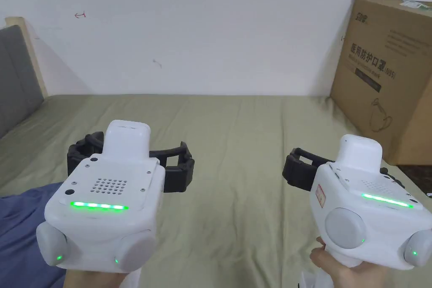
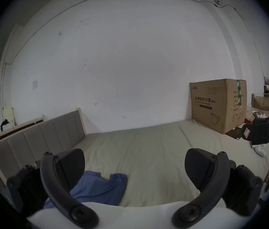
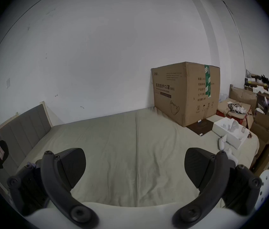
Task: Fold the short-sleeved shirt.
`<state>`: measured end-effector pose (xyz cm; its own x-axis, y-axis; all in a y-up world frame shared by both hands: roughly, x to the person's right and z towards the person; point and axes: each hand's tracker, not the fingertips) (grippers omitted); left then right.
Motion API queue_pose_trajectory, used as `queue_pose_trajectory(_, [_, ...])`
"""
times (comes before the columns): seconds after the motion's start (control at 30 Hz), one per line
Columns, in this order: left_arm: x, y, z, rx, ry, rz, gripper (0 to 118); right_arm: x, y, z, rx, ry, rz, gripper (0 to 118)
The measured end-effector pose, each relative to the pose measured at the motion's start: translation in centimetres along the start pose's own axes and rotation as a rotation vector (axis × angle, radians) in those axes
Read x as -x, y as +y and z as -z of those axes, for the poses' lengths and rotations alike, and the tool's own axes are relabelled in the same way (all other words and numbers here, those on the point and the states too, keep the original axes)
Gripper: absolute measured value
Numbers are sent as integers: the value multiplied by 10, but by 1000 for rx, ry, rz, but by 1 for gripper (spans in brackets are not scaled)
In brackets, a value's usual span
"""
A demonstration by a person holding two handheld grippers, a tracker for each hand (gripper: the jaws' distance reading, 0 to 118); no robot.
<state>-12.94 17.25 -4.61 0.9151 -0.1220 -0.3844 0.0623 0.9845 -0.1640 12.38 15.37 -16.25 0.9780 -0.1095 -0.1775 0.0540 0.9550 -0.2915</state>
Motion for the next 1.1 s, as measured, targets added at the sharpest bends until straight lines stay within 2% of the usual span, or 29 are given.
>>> queue_pose_trajectory(0.13, [10,1,0,-25,27,-55,118,6,8,-12,-96,24,-48,117])
queue_pose_trajectory(0.2, [11,2,1,-24,75,-61,118,12,10,-16,-141,12,-96,117])
queue_pose_trajectory(0.3, [12,6,-2,-14,73,-52,117,23,7,-16,-171,-9,-194,117])
queue_pose_trajectory(0.37, [15,7,-3,10,54,-53,114,22,2,-19,-175,55,-219,117])
queue_pose_trajectory(0.4, [16,7,-5,14,47,-56,109,21,1,-20,-188,96,-205,117])
queue_pose_trajectory(0.43, [15,5,-6,6,35,-65,94,24,0,-20,-176,70,-204,114])
queue_pose_trajectory(0.47, [15,4,-7,3,31,-73,72,29,-1,-18,-137,29,-229,108])
queue_pose_trajectory(0.5, [15,4,-6,2,32,-78,44,31,-2,-17,-147,24,-238,90])
queue_pose_trajectory(0.53, [17,2,-5,0,29,-85,9,30,-5,-16,-154,14,-235,38])
queue_pose_trajectory(0.57, [16,1,-3,4,44,-87,3,29,-5,-14,-148,2,-220,3])
queue_pose_trajectory(0.6, [19,0,-4,-5,41,-91,3,26,-4,-14,-130,7,-177,2])
queue_pose_trajectory(0.63, [21,1,-3,-7,38,-100,1,22,-3,-16,-120,54,-120,2])
queue_pose_trajectory(0.7, [22,2,-2,0,28,-103,0,22,-2,-15,-121,35,-143,0])
queue_pose_trajectory(0.73, [22,3,-1,3,30,-107,0,25,-3,-15,-146,-5,-199,0])
queue_pose_trajectory(0.77, [23,4,0,10,27,-105,0,27,-4,-15,-155,-12,-222,0])
queue_pose_trajectory(0.83, [23,4,0,8,17,-101,0,25,-1,-15,-140,27,-200,0])
queue_pose_trajectory(1.1, [19,5,-3,7,3,-97,0,26,2,-14,-122,33,-193,0])
